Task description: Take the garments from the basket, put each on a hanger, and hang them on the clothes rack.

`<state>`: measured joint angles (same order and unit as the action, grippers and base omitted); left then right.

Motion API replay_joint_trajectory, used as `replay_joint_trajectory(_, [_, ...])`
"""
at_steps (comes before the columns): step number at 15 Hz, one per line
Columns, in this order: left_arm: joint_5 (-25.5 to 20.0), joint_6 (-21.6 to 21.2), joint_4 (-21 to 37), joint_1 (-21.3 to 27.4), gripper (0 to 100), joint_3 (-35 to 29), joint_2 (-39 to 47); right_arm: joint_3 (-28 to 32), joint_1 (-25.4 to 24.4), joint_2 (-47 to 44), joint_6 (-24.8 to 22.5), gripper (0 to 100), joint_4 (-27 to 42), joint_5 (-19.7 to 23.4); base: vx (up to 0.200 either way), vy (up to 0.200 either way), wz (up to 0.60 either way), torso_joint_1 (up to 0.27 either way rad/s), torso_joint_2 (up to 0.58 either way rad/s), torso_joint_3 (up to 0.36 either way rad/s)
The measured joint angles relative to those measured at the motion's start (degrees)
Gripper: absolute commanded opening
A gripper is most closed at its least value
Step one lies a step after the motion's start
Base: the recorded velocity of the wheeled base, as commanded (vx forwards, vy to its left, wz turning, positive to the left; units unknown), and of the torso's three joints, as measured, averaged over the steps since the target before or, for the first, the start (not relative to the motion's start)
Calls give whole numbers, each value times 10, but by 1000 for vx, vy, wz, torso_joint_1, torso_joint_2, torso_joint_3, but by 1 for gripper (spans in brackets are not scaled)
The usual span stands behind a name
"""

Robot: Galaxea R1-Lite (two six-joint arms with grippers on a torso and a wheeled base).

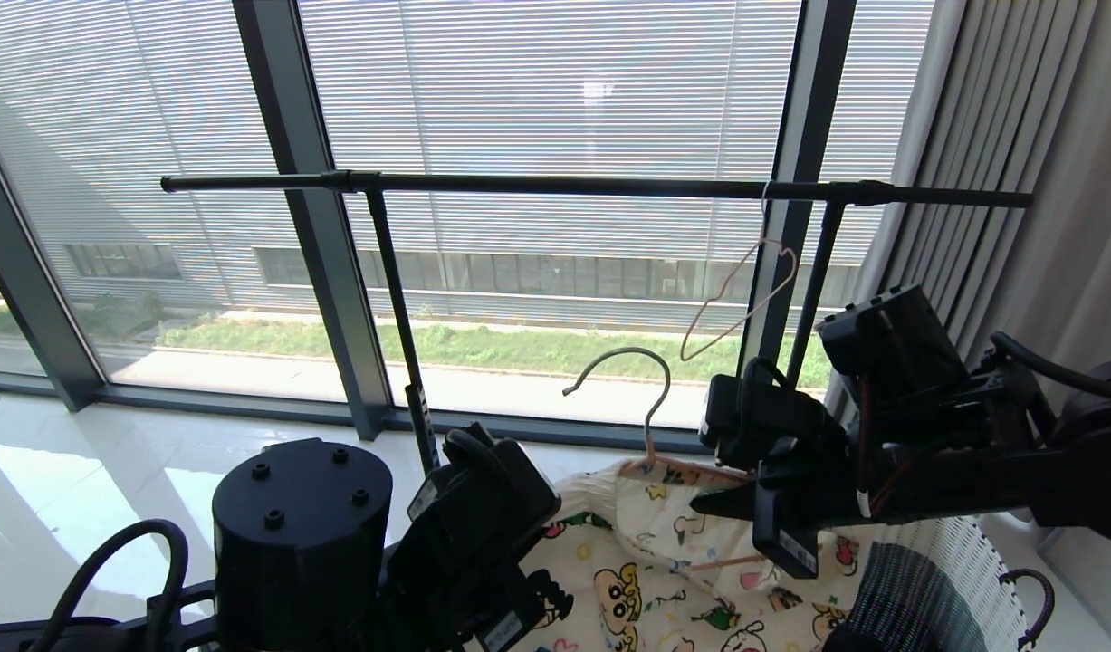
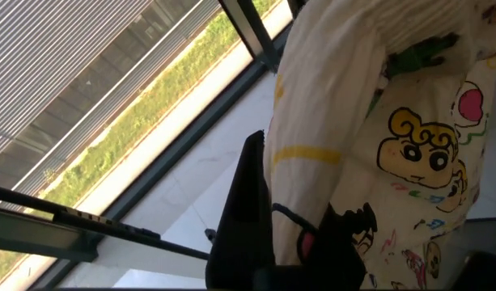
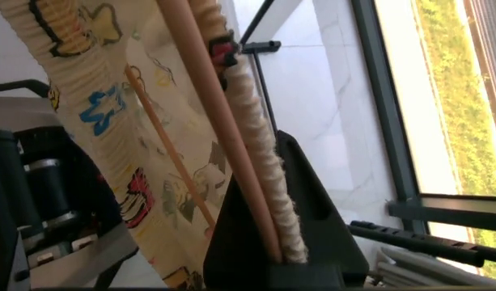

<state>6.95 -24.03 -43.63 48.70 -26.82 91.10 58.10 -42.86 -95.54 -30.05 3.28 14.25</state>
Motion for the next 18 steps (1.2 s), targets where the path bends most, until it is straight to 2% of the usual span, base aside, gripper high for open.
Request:
replay_joint_trajectory(2, [0, 2, 0, 1, 0, 0, 0, -13, 1, 0, -25, 0, -52, 1, 0, 0, 0, 0, 0, 0])
replay_joint_trajectory(3, [0, 4, 1, 2, 100, 0, 0, -23, 2, 0, -35, 0, -72, 4, 0, 0, 0, 0, 0, 0])
replay_joint_trajectory(5, [2, 4, 1, 1, 100, 0, 0, -49, 2, 2, -64, 0, -147, 18, 0, 0, 0, 0, 0, 0])
replay_joint_trajectory(8, [7, 5, -1, -25, 100, 0, 0, -90, 7, 4, -121, 0, -274, 35, 0, 0, 0, 0, 0, 0])
replay_joint_trajectory(11, [11, 5, -20, -59, 100, 28, -10, -111, 31, 16, -142, 0, -302, 47, 0, 0, 0, 0, 0, 0])
replay_joint_trajectory(13, [10, 5, -25, -65, 100, 65, -28, -114, 69, 23, -169, 0, -317, 71, 0, 0, 0, 0, 0, 0])
replay_joint_trajectory(16, [10, 5, -26, -81, 100, 104, -55, -115, 112, 37, -174, 0, -327, 94, 0, 0, 0, 0, 0, 0])
replay_joint_trajectory(18, [7, 5, -26, -114, 100, 124, -64, -117, 137, 49, -171, 0, -328, 113, 0, 0, 0, 0, 0, 0])
